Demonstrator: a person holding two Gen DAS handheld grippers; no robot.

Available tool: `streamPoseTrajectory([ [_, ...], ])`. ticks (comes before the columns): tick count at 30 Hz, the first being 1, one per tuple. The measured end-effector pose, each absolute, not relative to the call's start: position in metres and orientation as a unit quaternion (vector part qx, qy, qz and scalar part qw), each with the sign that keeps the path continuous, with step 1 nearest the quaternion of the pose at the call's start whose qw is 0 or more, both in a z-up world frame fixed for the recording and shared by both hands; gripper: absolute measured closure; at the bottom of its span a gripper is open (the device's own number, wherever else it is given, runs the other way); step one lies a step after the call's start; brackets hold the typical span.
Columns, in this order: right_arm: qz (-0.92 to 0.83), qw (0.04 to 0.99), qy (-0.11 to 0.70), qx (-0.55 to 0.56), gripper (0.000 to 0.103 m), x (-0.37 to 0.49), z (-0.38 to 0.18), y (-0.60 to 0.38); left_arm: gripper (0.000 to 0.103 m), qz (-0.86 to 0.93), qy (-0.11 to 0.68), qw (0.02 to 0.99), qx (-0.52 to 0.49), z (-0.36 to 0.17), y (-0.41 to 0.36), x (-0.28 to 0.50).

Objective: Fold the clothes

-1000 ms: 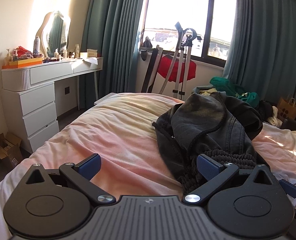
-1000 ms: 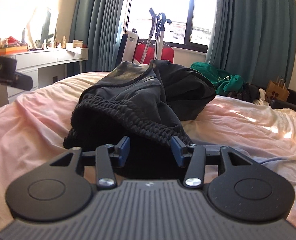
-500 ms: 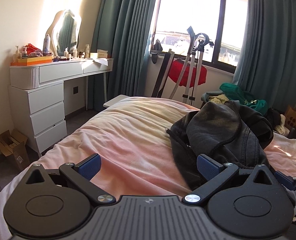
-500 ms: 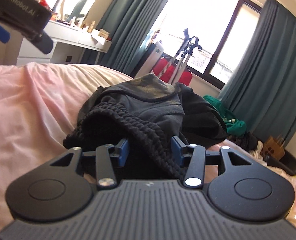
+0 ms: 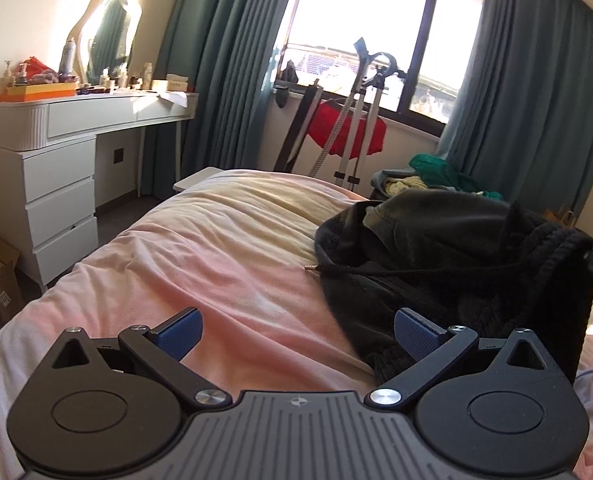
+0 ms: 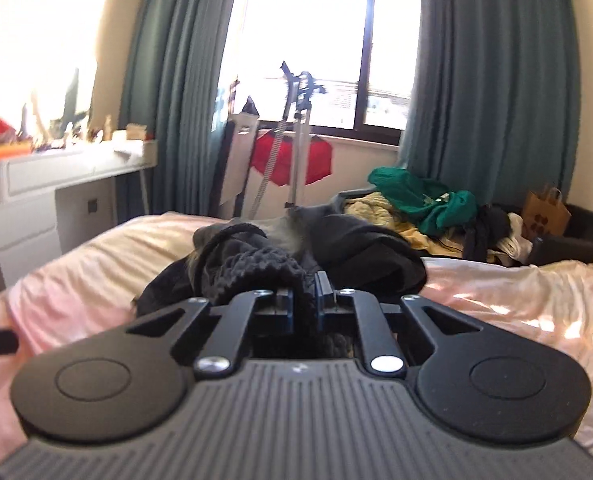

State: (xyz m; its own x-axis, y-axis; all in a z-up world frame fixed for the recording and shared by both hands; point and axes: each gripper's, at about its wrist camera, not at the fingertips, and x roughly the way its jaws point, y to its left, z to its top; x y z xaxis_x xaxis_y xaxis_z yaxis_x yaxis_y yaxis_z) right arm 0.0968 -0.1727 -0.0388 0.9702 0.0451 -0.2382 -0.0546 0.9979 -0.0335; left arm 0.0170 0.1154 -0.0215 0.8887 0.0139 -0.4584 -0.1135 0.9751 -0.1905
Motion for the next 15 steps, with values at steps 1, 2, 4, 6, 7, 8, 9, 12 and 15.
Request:
streamPoseTrajectory([
  [1, 0.008, 0.992, 0.122, 0.007, 0.092, 0.096, -0.034, -0.192, 0.000, 0.022, 0.234, 0.967, -0.097, -0.023, 0.110, 0.017],
  [2, -0.007, 0.991, 0.128, 0.031, 0.092, 0.095, -0.033, -0.211, 0.000, 0.012, 0.233, 0.968, -0.087, -0.024, 0.104, 0.016],
  [4, -0.040, 0.987, 0.142, 0.070, 0.094, 0.093, -0.038, -0.249, 0.000, -0.008, 0.232, 0.971, -0.065, -0.027, 0.093, 0.015],
  [6, -0.080, 0.976, 0.172, 0.111, 0.100, 0.091, -0.058, -0.288, 0.000, -0.027, 0.230, 0.972, -0.042, -0.031, 0.081, 0.014],
  [7, -0.092, 0.967, 0.193, 0.137, 0.100, 0.092, -0.070, -0.309, 0.000, -0.034, 0.229, 0.972, -0.025, -0.034, 0.073, 0.013],
  [8, -0.092, 0.958, 0.215, 0.164, 0.100, 0.093, -0.084, -0.326, 0.000, -0.039, 0.230, 0.972, -0.008, -0.037, 0.066, 0.014],
  [9, -0.089, 0.951, 0.230, 0.186, 0.100, 0.093, -0.097, -0.338, 0.000, -0.039, 0.232, 0.972, 0.007, -0.040, 0.059, 0.015],
  [12, -0.061, 0.937, 0.256, 0.228, 0.100, 0.091, -0.120, -0.358, 0.000, -0.031, 0.245, 0.968, 0.038, -0.052, 0.041, 0.023],
  [15, -0.012, 0.939, 0.238, 0.247, 0.098, 0.095, -0.113, -0.356, 0.000, -0.028, 0.246, 0.966, 0.072, -0.063, 0.027, 0.037],
])
